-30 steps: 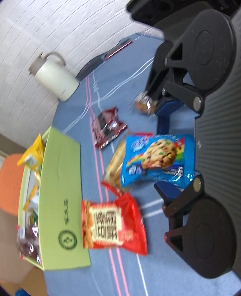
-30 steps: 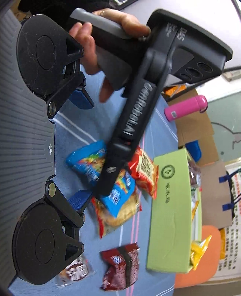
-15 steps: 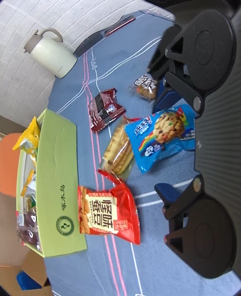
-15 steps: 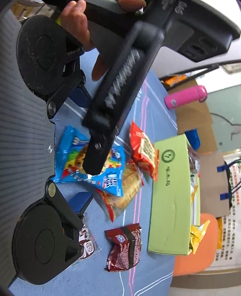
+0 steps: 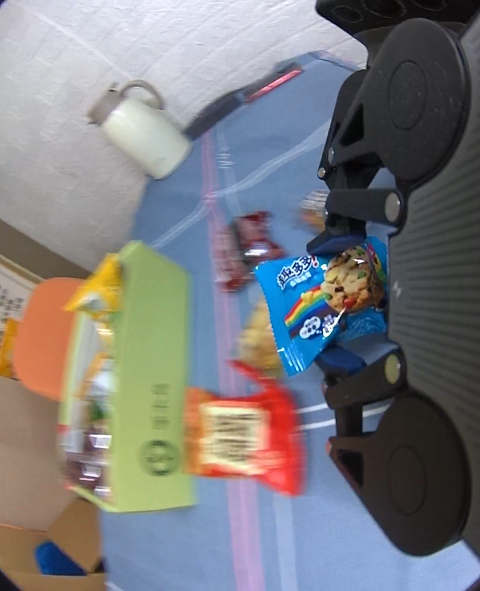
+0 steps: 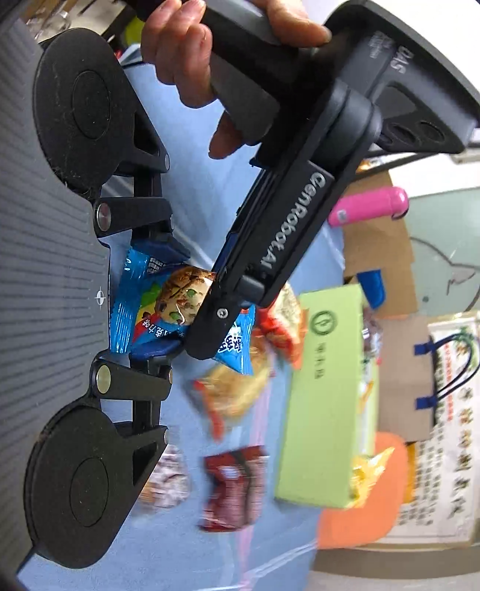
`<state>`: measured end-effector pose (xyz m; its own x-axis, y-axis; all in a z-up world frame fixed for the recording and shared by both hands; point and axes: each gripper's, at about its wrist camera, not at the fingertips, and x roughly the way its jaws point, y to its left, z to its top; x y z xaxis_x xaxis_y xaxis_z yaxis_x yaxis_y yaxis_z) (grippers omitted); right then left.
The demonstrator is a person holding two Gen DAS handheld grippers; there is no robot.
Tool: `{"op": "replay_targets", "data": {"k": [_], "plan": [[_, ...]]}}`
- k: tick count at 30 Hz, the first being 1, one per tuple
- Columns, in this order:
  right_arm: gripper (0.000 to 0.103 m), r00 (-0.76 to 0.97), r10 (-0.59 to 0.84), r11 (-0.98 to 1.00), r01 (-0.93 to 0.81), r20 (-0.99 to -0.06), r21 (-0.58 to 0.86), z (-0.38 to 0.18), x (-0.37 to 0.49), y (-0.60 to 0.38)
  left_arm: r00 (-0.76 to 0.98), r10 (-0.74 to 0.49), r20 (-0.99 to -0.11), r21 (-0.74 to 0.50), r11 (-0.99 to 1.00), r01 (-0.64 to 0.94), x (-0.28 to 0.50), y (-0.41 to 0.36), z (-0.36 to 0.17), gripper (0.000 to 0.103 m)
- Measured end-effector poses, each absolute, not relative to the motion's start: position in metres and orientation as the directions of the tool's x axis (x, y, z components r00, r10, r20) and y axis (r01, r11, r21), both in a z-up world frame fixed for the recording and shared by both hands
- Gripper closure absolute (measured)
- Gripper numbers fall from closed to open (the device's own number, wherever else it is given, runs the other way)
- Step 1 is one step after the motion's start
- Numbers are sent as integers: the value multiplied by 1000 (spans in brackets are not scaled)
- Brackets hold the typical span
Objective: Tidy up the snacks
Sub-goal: 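Carry the blue cookie packet into the green box and open the left tool, then move the left tool to the red cookie packet and close on it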
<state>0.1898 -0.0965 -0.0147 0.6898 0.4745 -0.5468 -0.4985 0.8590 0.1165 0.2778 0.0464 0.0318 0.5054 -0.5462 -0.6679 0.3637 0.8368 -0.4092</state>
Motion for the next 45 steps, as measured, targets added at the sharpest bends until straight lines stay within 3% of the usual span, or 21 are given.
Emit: {"op": "replay_targets", "data": {"k": [4,7,14,15,16,18,22,23,33,38,45], "plan": [[78,756,460,856,-517,-465,8,20,235,-99,591,-552,-588,-392,834,389,335,41,79,60],[78,787,449,859,-511,-423,-40,50,289,-104,618,-533,-577,-367,846,387,388,30,105,60],[78,760,458,862,-506,-461,21,60,404,-116,668,-397,-630,-244,917,314,465,-3,103,59],[77,750,462,861,-507,-473,37,57,415,-118,683,-362,-634,-212,931,297,469,-8,100,56],[75,739,467,860,-508,-486,54,53,425,-121,701,-328,-634,-184,944,275,471,-10,98,43],[64,736,444,872,-486,-510,58,46,440,-123,744,-276,-608,-140,960,242,466,-10,98,38],[31,792,420,890,-455,-442,31,51,422,-139,800,-268,-536,-119,963,243,445,-1,106,34],[28,810,412,896,-444,-418,24,52,414,-145,805,-270,-528,-116,962,247,441,-1,109,34],[20,854,387,920,-384,-347,79,57,346,-185,789,-310,-531,-141,950,279,404,3,111,33],[10,858,335,940,-334,-389,71,42,288,-203,744,-352,-568,-226,936,271,364,29,81,32],[10,806,306,952,-247,-506,182,-3,228,-226,697,-341,-631,-292,937,194,297,59,24,32]]}}
